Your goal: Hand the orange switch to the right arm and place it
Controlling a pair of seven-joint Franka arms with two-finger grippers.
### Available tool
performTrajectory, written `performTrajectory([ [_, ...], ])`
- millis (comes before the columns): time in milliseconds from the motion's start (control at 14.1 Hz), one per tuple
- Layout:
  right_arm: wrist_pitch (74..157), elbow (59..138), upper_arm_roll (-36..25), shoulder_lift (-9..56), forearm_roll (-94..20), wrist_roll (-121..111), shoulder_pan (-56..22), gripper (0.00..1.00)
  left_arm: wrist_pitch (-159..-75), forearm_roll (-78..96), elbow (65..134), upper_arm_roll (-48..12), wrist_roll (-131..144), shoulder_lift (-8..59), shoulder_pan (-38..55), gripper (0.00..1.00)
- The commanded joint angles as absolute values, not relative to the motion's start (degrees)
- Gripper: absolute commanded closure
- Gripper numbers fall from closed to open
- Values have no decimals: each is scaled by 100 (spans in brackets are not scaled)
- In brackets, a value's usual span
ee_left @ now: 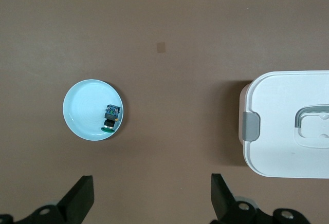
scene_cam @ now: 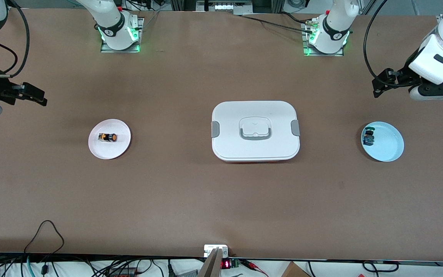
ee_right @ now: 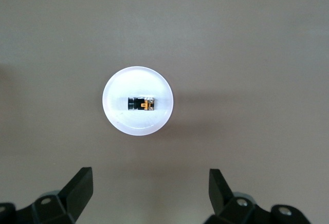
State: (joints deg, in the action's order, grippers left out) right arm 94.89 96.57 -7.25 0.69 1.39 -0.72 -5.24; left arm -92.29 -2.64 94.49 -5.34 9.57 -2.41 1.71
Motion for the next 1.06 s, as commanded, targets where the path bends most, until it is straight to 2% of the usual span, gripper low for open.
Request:
performTrajectory([
  [0, 9396, 9590, -694, -53, 237, -88, -518, 0, -9141, -378, 9396, -554, 1011, -281, 176, 0],
  [990, 9123, 9316, -694, 44, 79, -114, -527, 0, -9141, -369, 9396, -554, 1011, -281, 149, 0],
])
